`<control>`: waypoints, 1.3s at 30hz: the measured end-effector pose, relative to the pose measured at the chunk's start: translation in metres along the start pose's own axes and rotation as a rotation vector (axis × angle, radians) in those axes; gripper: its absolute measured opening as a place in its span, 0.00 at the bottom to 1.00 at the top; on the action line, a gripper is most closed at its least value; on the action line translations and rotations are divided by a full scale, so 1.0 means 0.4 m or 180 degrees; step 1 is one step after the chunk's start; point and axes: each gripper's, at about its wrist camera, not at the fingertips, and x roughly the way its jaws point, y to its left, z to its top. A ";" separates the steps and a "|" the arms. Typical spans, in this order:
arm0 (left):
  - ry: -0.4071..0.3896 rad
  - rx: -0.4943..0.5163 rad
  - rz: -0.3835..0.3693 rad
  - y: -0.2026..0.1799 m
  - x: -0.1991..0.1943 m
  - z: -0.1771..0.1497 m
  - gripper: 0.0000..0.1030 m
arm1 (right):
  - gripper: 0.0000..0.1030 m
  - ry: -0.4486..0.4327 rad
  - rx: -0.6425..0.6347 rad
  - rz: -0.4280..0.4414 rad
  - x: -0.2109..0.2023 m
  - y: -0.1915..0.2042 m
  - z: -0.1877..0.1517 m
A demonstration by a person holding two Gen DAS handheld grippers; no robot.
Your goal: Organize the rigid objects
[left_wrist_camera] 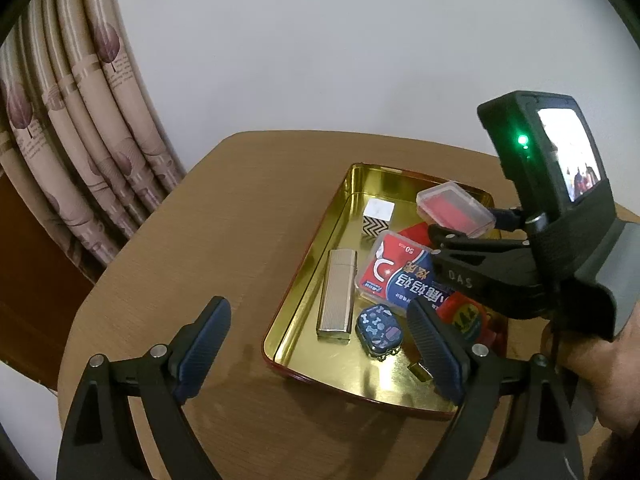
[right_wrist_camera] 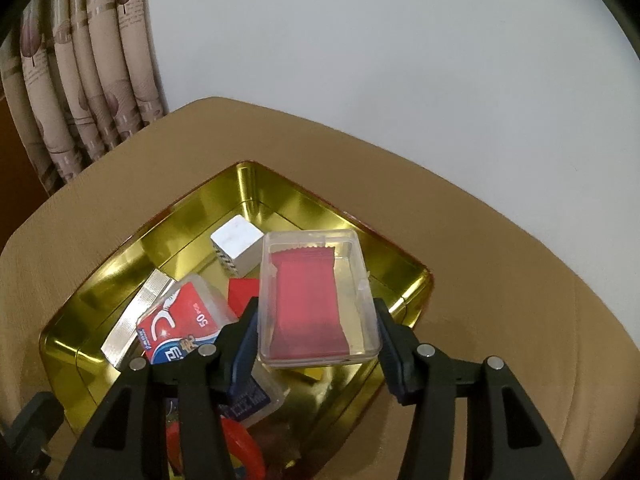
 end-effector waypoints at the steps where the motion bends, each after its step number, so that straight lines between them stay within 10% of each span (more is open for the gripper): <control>1: 0.0001 -0.0001 -0.0002 -0.001 0.001 0.000 0.86 | 0.52 0.0006 0.0010 0.0015 0.003 0.001 0.000; 11: 0.0011 -0.0035 -0.0001 0.002 0.006 -0.001 0.86 | 0.53 0.0052 0.0030 -0.0006 0.020 0.000 0.007; 17: 0.0012 -0.0062 -0.0002 0.008 0.006 0.000 0.87 | 0.78 -0.0026 0.0035 -0.0034 0.006 -0.004 0.025; 39: 0.0022 -0.0083 0.0012 0.008 0.005 0.002 0.88 | 0.78 0.0118 0.0359 0.0007 -0.166 -0.115 -0.149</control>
